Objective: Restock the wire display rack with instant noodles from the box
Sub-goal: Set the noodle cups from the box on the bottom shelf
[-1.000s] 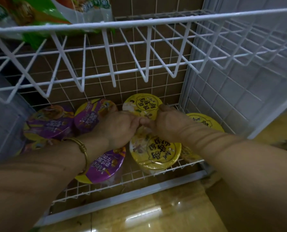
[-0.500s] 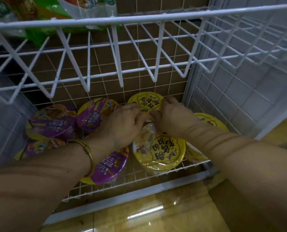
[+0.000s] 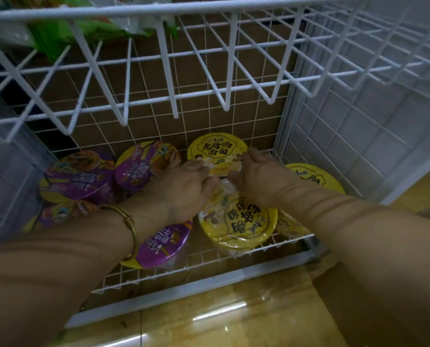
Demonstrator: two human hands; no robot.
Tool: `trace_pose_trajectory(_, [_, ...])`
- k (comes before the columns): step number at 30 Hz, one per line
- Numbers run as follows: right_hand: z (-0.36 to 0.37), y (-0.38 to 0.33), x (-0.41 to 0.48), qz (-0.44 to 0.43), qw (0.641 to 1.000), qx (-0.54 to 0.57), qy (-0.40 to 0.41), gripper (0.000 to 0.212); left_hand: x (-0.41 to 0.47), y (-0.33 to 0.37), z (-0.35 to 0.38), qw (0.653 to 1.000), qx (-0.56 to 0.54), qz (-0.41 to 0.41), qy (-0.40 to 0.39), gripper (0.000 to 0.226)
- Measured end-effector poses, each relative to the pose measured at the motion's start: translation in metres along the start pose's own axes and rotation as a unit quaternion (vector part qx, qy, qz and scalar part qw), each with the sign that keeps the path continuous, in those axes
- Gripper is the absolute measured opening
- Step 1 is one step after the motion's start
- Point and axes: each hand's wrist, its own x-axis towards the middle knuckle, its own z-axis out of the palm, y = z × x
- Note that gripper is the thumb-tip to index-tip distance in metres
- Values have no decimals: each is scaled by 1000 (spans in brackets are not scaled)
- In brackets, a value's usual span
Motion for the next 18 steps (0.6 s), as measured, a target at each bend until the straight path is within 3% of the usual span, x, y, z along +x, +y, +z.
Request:
trace_pose_trajectory(7, [-2, 2, -2, 20, 1000, 21, -7, 76, -4, 4, 0, 1000, -6, -17, -19, 64])
trace_pose_trajectory(13, [-11, 8, -40, -45, 996, 57, 52, 65, -19, 5, -1, 999, -45, 7, 20, 64])
trace_pose_trajectory(18, [-10, 16, -89, -90, 995, 19, -25, 75, -41, 6, 5, 998, 1, 47, -48, 72])
